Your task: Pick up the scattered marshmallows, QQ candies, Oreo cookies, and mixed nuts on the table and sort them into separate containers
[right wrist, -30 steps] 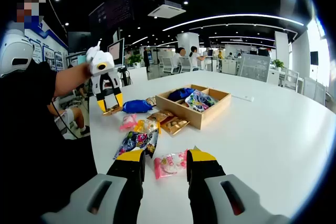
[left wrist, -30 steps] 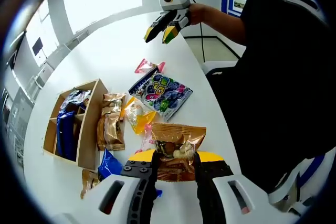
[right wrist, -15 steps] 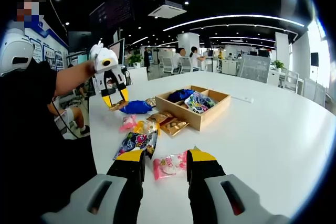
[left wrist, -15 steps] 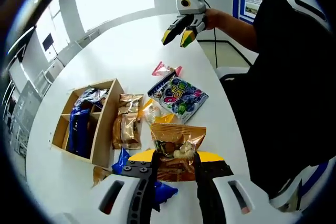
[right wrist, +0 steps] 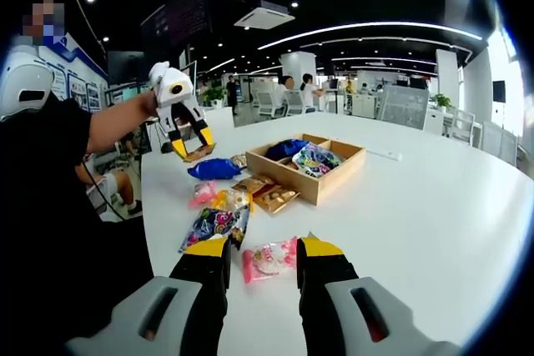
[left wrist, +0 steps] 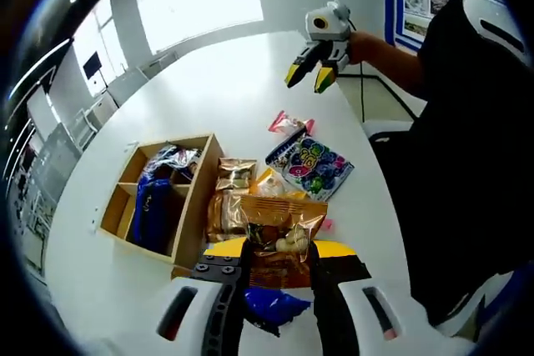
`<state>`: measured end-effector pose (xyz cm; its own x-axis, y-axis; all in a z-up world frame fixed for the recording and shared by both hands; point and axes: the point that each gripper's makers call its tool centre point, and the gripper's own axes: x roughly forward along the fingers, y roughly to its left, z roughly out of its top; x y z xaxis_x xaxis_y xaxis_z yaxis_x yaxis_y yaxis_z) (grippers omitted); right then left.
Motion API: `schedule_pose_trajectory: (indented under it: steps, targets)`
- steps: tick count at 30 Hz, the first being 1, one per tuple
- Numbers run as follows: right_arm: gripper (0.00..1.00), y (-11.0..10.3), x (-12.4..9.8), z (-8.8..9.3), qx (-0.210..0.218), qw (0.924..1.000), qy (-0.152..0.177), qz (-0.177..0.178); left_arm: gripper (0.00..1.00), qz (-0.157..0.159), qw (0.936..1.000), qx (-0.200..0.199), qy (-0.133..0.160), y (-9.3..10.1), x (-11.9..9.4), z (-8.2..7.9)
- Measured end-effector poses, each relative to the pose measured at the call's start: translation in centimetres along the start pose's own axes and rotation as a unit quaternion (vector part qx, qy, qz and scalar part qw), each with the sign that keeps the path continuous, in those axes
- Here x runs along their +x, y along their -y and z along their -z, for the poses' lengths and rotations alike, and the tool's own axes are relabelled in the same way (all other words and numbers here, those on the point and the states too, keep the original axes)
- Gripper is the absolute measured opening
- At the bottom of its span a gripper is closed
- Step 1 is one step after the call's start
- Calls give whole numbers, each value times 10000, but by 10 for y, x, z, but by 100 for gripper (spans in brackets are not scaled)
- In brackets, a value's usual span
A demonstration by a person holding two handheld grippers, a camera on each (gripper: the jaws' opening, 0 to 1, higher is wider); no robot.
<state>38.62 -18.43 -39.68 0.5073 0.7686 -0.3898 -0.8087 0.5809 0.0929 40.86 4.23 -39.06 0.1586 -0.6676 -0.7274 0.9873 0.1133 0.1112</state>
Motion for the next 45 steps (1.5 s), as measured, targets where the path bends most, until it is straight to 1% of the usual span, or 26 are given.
schedule_pose_trajectory:
  steps: [4,8,13,20,25,37,38,45]
  targets:
    - [28,0,0,1,10,10000,0,1,33,-122,9999,-28,48,-6,1,-4]
    - [28,0,-2,0,9,10000,11,19,33,-275,9996,-9,70,-18,-1,-9]
    - [28,1,-2,1,18,10000,6,29,33,-406,9991,-27,152,-26,-2,-14]
    - [28,0,-1,1,18,10000,5,10,33,-595,9982,-11,111,-39,-2,-15]
    - [28,1,-2,2,23,10000,1,26,33,-671,9976,-14,178,-48,-4,-18]
    - [28,3,-1,3,34,10000,-22,30,33,-882,9958,-64,251,-69,-6,-16]
    - [28,4,-1,3,37,10000,-21,34,33,-897,9956,-75,260,-75,-6,-15]
    - [28,3,2,0,18,10000,-28,1,33,-1028,9940,-96,364,-91,-8,-20]
